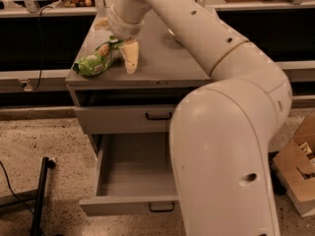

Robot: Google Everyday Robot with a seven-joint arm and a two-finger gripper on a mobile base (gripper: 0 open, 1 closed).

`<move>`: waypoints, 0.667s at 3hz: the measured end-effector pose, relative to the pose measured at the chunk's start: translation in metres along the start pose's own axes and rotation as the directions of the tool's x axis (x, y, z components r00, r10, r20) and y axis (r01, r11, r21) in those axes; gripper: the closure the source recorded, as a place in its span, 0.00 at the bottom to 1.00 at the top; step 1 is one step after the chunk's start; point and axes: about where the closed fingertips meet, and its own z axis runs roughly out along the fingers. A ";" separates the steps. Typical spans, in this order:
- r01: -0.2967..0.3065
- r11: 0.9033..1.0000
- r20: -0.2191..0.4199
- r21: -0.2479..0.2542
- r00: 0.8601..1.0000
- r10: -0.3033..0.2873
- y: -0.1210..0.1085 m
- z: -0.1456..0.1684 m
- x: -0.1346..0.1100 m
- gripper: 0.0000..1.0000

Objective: Place green rice chip bag into middle drawer

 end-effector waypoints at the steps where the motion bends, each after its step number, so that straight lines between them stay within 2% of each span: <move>1: 0.040 0.998 -0.037 -0.040 0.998 -0.042 -0.003 0.020 0.000 0.00; 2: 0.067 0.997 -0.061 -0.043 0.996 -0.070 -0.010 0.029 0.000 0.18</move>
Offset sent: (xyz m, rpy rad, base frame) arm 0.0236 0.0249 -0.0158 -0.1171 -0.0839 0.0404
